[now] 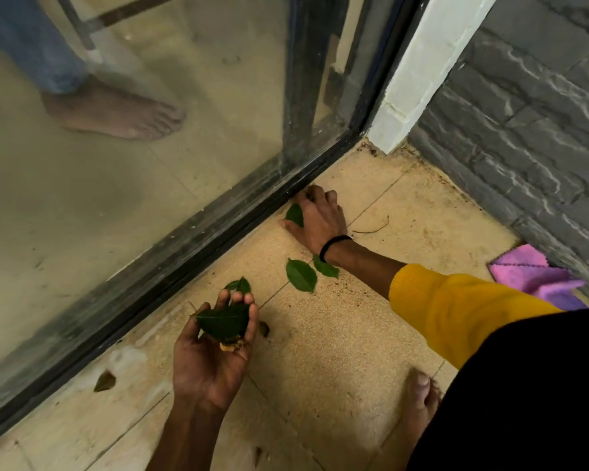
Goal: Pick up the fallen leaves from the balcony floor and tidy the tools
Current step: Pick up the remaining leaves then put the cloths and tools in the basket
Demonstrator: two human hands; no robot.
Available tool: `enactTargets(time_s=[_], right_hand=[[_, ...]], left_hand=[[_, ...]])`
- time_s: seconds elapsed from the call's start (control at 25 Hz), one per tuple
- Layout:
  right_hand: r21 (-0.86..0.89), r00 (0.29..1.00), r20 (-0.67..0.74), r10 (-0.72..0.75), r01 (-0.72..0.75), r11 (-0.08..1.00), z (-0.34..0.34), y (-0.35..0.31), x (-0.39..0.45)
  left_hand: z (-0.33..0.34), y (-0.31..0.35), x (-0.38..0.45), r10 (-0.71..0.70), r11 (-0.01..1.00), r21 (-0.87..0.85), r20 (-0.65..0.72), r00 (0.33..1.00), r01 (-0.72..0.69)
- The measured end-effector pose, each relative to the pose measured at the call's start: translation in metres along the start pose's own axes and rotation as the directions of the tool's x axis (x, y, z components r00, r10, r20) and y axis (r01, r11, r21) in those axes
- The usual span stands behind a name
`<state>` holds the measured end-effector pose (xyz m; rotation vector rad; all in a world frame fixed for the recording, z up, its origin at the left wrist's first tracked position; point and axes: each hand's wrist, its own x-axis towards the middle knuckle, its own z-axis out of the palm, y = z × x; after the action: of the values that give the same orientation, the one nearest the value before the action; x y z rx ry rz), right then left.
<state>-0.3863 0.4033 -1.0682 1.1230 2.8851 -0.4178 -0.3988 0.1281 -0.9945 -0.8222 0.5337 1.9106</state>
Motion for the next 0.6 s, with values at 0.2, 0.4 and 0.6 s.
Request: enactTargets(time_s=[0.2, 0.4, 0.6], right_hand=[[0.202, 0.999, -0.038, -0.037, 0.044, 0.978, 0.002, 0.013, -0.015], [0.527, 0.969, 0.039, 0.245, -0.228, 0.819, -0.039, 0.034, -0.028], [0.770, 0.953, 0.302, -0.018, -0.232, 0.595, -0.090, -0.016, -0.100]], left_hand=[[-0.006, 0.007, 0.003, -0.005, 1.000, -0.020, -0.020, 1.000, 0.005], [-0.010, 0.000, 0.013, -0.004, 1.000, 0.003, 0.017, 1.000, 0.004], [-0.007, -0.025, 0.033, -0.054, 0.995, 0.084, 0.022, 0.998, 0.052]])
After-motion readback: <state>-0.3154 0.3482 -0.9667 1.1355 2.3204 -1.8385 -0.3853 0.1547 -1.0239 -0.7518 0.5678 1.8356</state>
